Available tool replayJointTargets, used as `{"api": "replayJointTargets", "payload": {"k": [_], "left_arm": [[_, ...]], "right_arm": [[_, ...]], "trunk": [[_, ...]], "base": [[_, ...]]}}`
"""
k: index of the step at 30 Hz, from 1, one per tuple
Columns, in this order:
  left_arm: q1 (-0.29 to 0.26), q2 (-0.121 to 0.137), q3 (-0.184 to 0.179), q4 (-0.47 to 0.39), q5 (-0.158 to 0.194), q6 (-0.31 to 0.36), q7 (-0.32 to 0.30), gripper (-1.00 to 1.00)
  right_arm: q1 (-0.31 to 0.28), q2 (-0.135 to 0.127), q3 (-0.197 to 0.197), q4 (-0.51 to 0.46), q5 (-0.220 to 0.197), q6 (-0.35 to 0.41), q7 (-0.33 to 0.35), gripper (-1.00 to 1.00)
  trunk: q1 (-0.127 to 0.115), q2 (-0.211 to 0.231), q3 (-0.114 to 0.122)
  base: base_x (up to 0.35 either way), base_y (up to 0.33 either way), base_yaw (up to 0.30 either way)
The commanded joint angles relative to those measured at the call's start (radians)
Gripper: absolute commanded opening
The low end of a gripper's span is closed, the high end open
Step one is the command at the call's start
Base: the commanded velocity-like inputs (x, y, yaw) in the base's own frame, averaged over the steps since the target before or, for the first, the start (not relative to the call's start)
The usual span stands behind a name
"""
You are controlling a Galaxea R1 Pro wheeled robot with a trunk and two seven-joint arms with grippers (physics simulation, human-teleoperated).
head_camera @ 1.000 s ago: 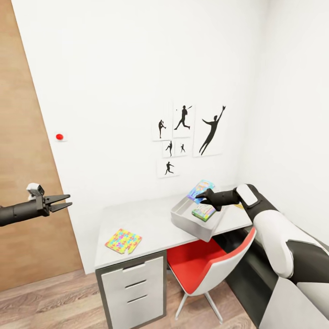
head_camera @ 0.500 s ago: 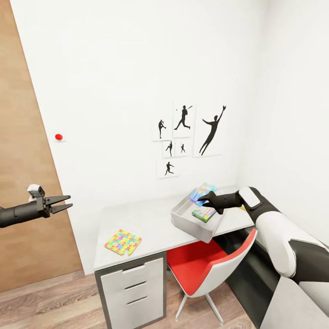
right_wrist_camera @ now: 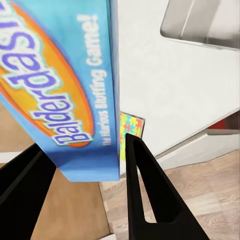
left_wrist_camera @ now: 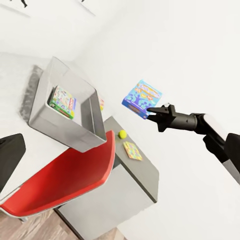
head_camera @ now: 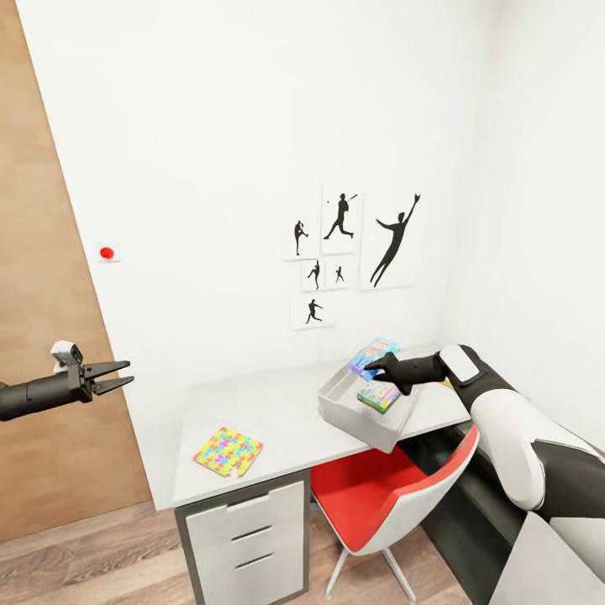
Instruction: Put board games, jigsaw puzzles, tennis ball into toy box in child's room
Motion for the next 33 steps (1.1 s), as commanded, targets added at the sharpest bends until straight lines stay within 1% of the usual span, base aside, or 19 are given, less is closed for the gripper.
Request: {"api": "replayJointTargets", "payload": {"k": [1, 14, 17, 20, 23, 33], "left_arm": [[0.000, 0.000, 0.000, 0.000, -0.001, 0.011, -0.004, 1.00], [0.000, 0.000, 0.000, 0.015, 0.000, 0.003, -0.004, 1.00], [0.000, 0.000, 0.000, 0.016, -0.001, 0.002, -0.004, 1.00], [0.000, 0.000, 0.000, 0.023, 0.000, 0.001, -0.004, 1.00], [0.000, 0.000, 0.000, 0.033, 0.001, 0.000, -0.004, 1.00], [0.000, 0.000, 0.000, 0.038, -0.001, -0.001, -0.004, 1.00]], "right_arm": [[-0.001, 0.000, -0.007, 0.004, 0.010, 0.004, 0.007, -1.00], [-0.015, -0.011, 0.007, 0.080, 0.021, 0.004, 0.003, -1.00], [-0.016, -0.011, 0.006, 0.095, 0.022, 0.004, -0.031, -1.00], [-0.016, -0.010, 0.004, 0.108, 0.020, 0.004, -0.097, -1.00], [-0.017, -0.010, 0.002, 0.112, 0.019, 0.004, -0.125, -1.00], [-0.017, -0.005, 0.005, 0.113, 0.020, 0.004, -0.135, -1.00]], "trunk": [[0.001, -0.001, 0.000], [0.001, -0.001, 0.000], [0.001, -0.001, 0.000], [0.001, -0.001, 0.000], [0.001, -0.001, 0.000], [0.001, -0.001, 0.000]], "base": [[0.057, 0.004, 0.000], [0.010, 0.001, 0.000], [0.000, 0.000, 0.000], [0.000, 0.000, 0.000], [0.000, 0.000, 0.000], [0.004, 0.005, 0.000]]}}
